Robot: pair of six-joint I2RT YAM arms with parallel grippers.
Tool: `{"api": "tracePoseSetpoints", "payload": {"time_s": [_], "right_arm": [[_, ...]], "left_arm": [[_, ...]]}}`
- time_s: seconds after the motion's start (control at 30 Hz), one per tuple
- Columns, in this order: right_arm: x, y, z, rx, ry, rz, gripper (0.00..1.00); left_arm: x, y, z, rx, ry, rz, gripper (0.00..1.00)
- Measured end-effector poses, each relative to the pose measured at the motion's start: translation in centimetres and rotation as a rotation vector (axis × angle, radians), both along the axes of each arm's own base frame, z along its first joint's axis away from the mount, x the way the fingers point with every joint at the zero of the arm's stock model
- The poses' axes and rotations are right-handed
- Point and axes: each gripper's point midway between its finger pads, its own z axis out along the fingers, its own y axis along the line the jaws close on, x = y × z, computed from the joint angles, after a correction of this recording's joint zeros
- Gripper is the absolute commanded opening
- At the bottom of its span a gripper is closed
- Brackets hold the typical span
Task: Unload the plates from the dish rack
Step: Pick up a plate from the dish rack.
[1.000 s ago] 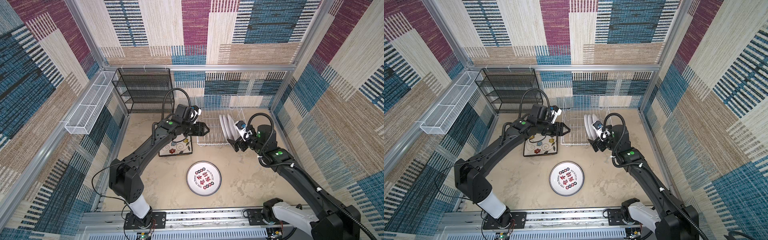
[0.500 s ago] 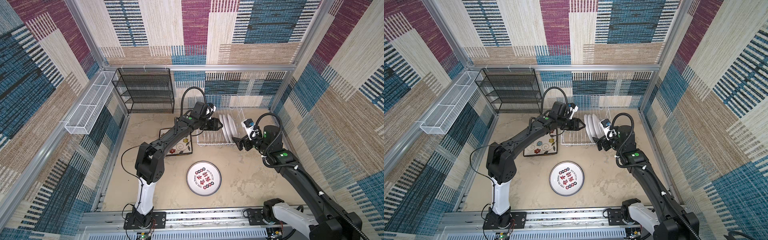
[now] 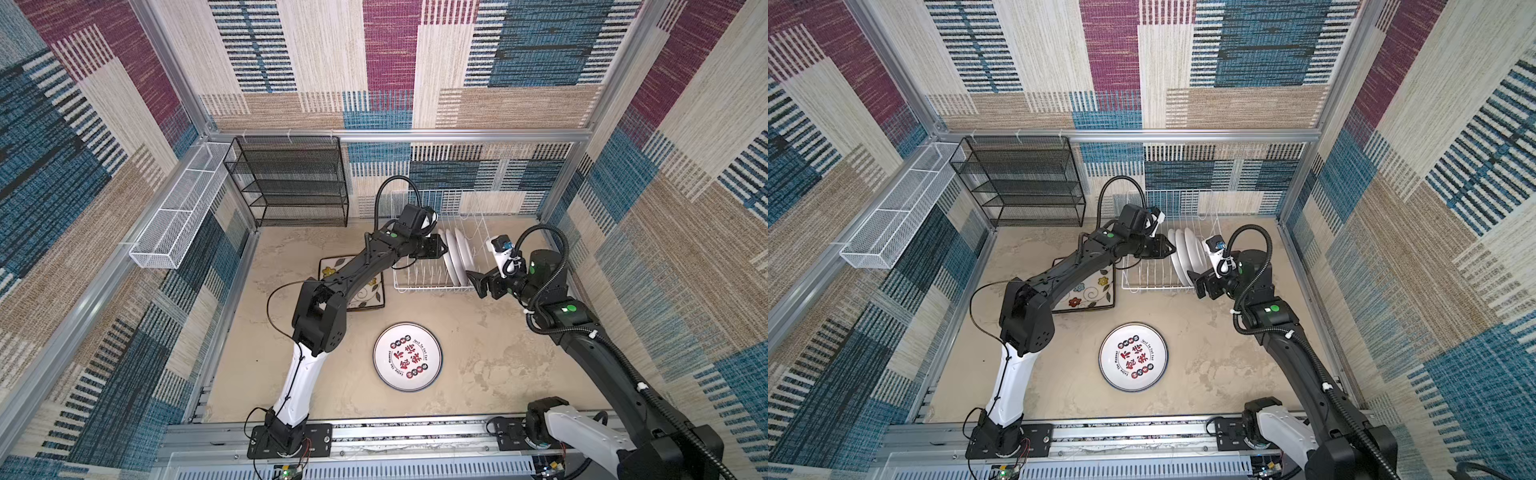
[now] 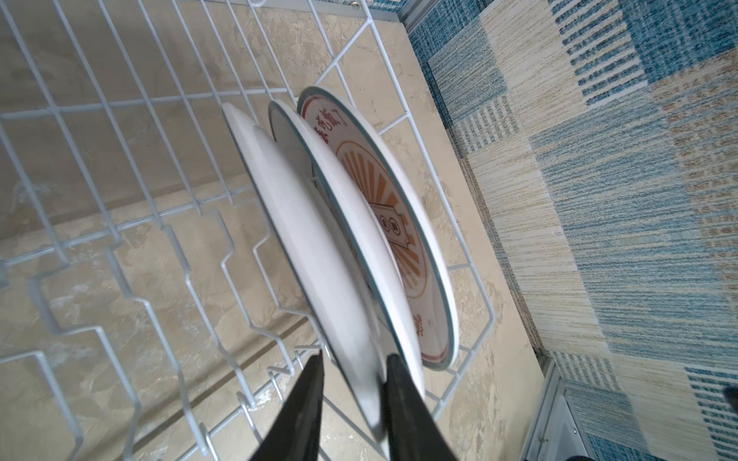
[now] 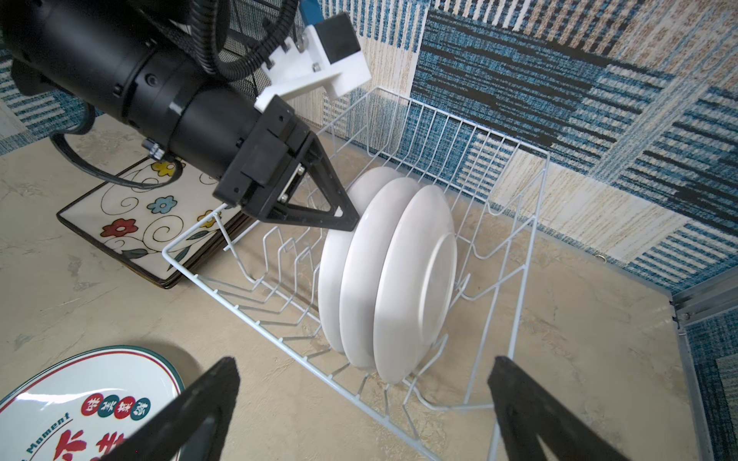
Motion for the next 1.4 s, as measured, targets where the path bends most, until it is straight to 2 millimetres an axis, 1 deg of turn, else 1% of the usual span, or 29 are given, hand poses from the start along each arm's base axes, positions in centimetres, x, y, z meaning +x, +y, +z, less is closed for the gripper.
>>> {"api": "tracePoseSetpoints", "payload": {"time_s": [0.17,0.27,0.43,0.6,0.7,0.8,1.07,1.4], "right_arm": [[0.2,0.0,-0.2,-0.001,0.006,0.001,1.00],[0.4,0.1,0.0,0.000,0.002,0.002,1.00],[0.4,0.1,0.1,0.001,0.001,0.003,1.00],[0.6,0.2,-0.3,-0.001,0.011,0.003,1.00],[0.7,0.2,-0.6,-0.003,0.020,0.003,1.00],[0.8,0.2,-0.5,-0.003,0.018,0.003,1.00],[1.0,0.3,-0.3,-0.001,0.013,0.003,1.00],[1.3,0.3,0.0,0.003,0.006,0.001,1.00]], "left_arm": [[0.4,-0.4,-0.6,-0.014,0.030,0.027,0.29],[0.6,-0.6,-0.9,-0.028,0.046,0.039,0.28],[0.6,-1.0,-1.0,-0.061,0.067,0.054,0.14],[0.0,-2.0,-0.8,-0.138,0.118,0.054,0.00],[-0.1,-1.9,-0.8,-0.168,0.129,0.069,0.00],[-0.3,-1.8,-1.0,-0.195,0.149,0.079,0.00],[-0.5,-1.5,-0.3,-0.219,0.195,0.114,0.00],[-1.0,-0.7,2.7,-0.242,0.153,0.129,0.00]]}}
